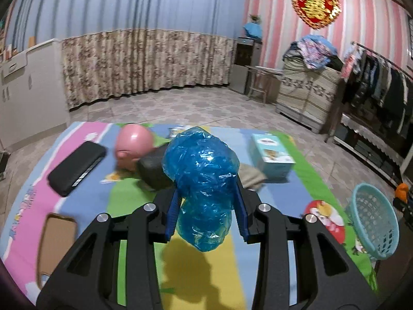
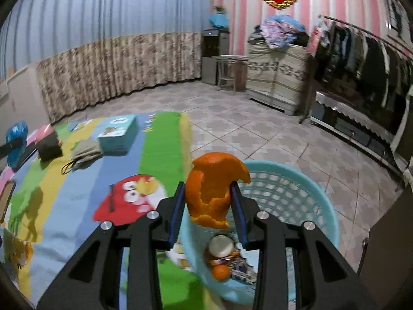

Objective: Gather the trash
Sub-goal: 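Grasp the orange peel with the right tool while the left tool holds the blue bag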

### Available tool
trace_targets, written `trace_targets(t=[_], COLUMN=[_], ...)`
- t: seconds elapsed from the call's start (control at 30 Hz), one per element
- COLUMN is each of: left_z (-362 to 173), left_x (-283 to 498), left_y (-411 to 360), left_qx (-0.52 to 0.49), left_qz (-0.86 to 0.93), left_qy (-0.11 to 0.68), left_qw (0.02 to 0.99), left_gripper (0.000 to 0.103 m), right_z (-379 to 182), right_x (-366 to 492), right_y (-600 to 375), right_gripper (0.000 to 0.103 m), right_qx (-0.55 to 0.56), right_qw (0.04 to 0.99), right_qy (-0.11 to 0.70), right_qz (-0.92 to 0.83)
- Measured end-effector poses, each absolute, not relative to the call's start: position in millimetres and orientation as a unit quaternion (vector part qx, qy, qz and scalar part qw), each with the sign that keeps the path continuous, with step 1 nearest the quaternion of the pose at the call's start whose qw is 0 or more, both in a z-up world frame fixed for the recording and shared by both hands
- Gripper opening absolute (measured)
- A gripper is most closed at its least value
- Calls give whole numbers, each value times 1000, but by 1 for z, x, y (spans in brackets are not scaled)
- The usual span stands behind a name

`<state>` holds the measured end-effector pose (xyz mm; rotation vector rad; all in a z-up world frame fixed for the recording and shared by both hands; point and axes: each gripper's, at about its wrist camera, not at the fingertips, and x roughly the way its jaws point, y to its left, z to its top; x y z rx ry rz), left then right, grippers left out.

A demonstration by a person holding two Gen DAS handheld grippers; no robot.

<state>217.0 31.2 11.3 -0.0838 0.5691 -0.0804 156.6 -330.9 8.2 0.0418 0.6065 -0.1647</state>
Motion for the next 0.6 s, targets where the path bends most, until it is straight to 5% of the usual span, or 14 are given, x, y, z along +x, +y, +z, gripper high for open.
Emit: trace_targets(t=[0.6], left_z=[6], left_x=[199], left_y=[-170], left_qx=[27], left_qz=[-190], left_qy=[274], left_qw=[942], left_gripper=[36], right_z=[-8], right_x=[126], right_y=[-418], right_gripper=[35], right_qx=[79], right_qw=[945], right_qy=[293], right_qz=[-123])
